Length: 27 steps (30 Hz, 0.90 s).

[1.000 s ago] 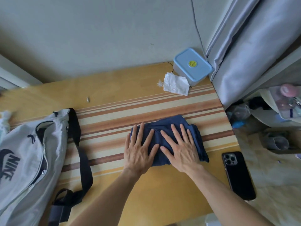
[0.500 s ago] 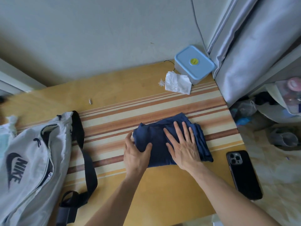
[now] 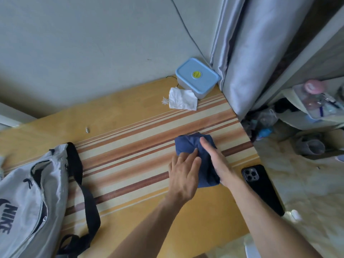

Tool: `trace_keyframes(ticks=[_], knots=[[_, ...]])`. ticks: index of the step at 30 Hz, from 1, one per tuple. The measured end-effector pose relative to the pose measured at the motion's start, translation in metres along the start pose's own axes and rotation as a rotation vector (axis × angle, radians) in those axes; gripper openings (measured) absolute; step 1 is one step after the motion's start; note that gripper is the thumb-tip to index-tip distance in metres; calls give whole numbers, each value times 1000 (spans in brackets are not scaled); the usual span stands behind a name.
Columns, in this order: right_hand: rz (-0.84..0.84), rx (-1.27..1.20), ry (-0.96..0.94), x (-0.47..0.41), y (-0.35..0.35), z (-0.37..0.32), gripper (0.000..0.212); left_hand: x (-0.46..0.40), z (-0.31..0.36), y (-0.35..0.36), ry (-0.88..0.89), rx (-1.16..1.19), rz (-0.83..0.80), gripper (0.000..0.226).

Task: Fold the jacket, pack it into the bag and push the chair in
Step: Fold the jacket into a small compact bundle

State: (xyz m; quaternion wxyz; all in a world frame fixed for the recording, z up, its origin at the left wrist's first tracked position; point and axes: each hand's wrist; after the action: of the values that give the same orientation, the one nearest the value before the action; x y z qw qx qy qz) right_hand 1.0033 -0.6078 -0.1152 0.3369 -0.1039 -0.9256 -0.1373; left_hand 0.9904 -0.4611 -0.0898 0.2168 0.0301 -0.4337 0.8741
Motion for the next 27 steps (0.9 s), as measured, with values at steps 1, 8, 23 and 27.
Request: trace_keyframes(ticks=[1, 8, 23, 27], knots=[[132, 254, -87, 0, -7, 4, 69, -4, -4, 12, 67, -147, 2, 49], [284, 1270, -690, -8, -40, 49, 52, -25, -39, 61, 287, -581, -32, 61], [183, 1180, -549, -22, -45, 63, 54, -12, -23, 56, -399, 459, 61, 70], [112, 956, -478, -2, -19, 53, 47, 3, -23, 28, -606, 869, -127, 39]])
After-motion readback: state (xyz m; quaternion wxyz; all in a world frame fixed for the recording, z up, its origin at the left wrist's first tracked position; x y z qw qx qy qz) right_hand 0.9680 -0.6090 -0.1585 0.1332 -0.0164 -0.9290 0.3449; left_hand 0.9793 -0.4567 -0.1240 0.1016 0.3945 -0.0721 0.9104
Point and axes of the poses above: each hand's wrist, its own x-axis away from the middle knuckle, its own y-axis out of the palm, z = x × y, and after that the axes turned 8 degrees about -x, right-handed
